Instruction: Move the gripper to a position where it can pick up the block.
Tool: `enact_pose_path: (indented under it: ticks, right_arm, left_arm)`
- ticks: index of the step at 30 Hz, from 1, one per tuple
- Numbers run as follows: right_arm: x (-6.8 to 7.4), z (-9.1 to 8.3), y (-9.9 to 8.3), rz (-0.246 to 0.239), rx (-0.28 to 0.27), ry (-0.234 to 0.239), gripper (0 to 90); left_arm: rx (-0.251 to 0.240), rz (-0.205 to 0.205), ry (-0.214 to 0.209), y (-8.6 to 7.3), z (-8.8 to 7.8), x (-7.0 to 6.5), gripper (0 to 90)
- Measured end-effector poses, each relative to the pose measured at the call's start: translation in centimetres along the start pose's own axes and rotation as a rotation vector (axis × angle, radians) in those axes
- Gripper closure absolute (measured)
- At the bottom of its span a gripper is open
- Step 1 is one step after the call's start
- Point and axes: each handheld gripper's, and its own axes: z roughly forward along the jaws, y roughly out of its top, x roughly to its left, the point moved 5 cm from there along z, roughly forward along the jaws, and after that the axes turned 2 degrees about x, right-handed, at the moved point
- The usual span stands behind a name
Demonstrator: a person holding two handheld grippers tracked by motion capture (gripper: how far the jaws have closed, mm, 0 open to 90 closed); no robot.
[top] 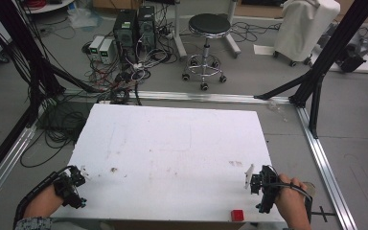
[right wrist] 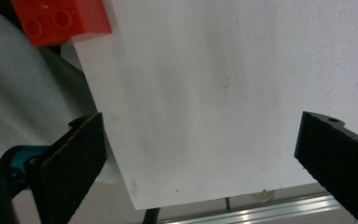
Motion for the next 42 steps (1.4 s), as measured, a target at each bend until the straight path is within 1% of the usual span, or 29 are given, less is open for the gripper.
enact_pose_path:
  ticks: [2,3,4,5,6,7,8,10,11,13,17,18,19,21,23,24,25,26,27,29,30,31,34,36,37,40,42]
  right_arm:
    - [0.4,-0.1,0.0,-0.019,0.003,-0.005,1.6]
    - [0.6,-0.1,0.1,-0.030,-0.004,-0.012,1.6]
    - [1.2,0.1,0.1,-0.062,-0.015,-0.008,1.6]
    - [1.2,0.1,0.1,-0.062,-0.015,-0.008,1.6]
    - [1.5,0.2,0.0,-0.061,-0.011,-0.009,1.6]
    - [1.8,0.3,-0.1,-0.078,-0.002,-0.009,1.6]
    - [2.1,0.4,-0.1,-0.078,0.002,-0.010,1.6]
    - [2.6,0.5,-0.2,-0.090,0.005,-0.006,1.6]
    - [3.0,0.5,-0.1,-0.098,0.004,-0.005,1.6]
    - [3.3,0.6,0.0,-0.103,0.007,-0.001,1.6]
    - [4.1,0.8,0.5,-0.143,0.011,0.008,1.6]
    - [4.5,1.0,1.0,-0.154,0.018,0.016,1.6]
    - [4.5,1.0,1.0,-0.154,0.018,0.016,1.6]
    - [4.9,1.2,1.4,-0.176,0.017,0.015,1.6]
    - [5.2,1.4,1.9,-0.185,0.012,0.016,1.6]
    - [5.3,1.6,2.2,-0.188,0.012,0.024,1.6]
    - [5.5,1.8,2.7,-0.204,0.003,0.024,1.6]
    - [5.5,1.8,2.7,-0.204,0.003,0.024,1.6]
    - [5.8,2.2,3.3,-0.211,0.005,0.034,1.6]
    - [5.8,2.3,3.5,-0.217,0.007,0.027,1.6]
    - [6.0,2.6,3.9,-0.221,0.007,0.032,1.6]
    - [6.0,2.6,3.9,-0.221,0.007,0.032,1.6]
    - [6.4,3.0,4.5,-0.234,-0.007,0.031,1.6]
    - [6.6,3.4,4.8,-0.243,0.004,0.034,1.6]
    - [6.6,3.5,4.8,-0.248,0.011,0.028,1.6]
    - [6.7,3.9,5.1,-0.251,0.011,0.027,1.6]
    - [6.7,4.3,5.2,-0.249,0.023,0.025,1.6]
  left_arm:
    - [0.000,0.000,0.000,0.0,0.0,0.0,22.5]
    - [0.000,-0.001,-0.001,0.0,0.1,0.0,22.5]
    - [0.000,-0.005,-0.003,-0.1,0.1,0.0,22.5]
    - [-0.001,-0.006,-0.001,-0.1,0.1,0.0,22.5]
    - [-0.001,-0.006,0.000,-0.1,0.1,-0.1,22.5]
    - [-0.001,-0.007,0.002,0.0,0.1,-0.1,22.5]
    - [-0.001,-0.008,0.000,0.0,0.1,-0.1,22.5]
    - [0.002,-0.002,0.003,0.0,0.2,-0.1,22.5]
    - [0.001,-0.001,0.000,0.1,0.2,-0.2,22.5]
    - [-0.001,-0.001,-0.002,0.1,0.2,-0.2,22.5]
    - [0.002,0.003,-0.001,0.2,0.3,-0.2,22.5]
    - [0.003,0.003,-0.001,0.2,0.2,-0.2,22.5]
    - [0.001,0.003,-0.002,0.2,0.3,-0.3,22.5]
    - [0.002,0.003,-0.003,0.2,0.3,-0.3,22.5]
    - [-0.002,0.001,-0.003,0.2,0.3,-0.3,22.5]
    - [0.000,0.007,-0.003,0.2,0.3,-0.3,22.5]
    - [0.003,0.007,-0.002,0.2,0.3,-0.3,22.5]
    - [0.002,0.007,-0.004,0.3,0.3,-0.4,22.5]
    - [0.002,0.007,-0.004,0.3,0.3,-0.3,22.5]
    - [-0.001,0.005,-0.002,0.3,0.3,-0.3,22.5]
    - [-0.001,0.005,-0.003,0.3,0.3,-0.3,22.5]
    - [0.000,0.006,-0.001,0.3,0.3,-0.3,22.5]
    - [-0.002,0.009,-0.002,0.3,0.3,-0.4,22.5]
    - [-0.001,0.009,-0.003,0.3,0.3,-0.4,22.5]
    - [0.001,0.010,-0.004,0.3,0.2,-0.4,22.5]
    - [0.002,0.009,-0.002,0.3,0.3,-0.4,22.5]
    - [0.000,0.009,-0.002,0.4,0.3,-0.4,22.4]
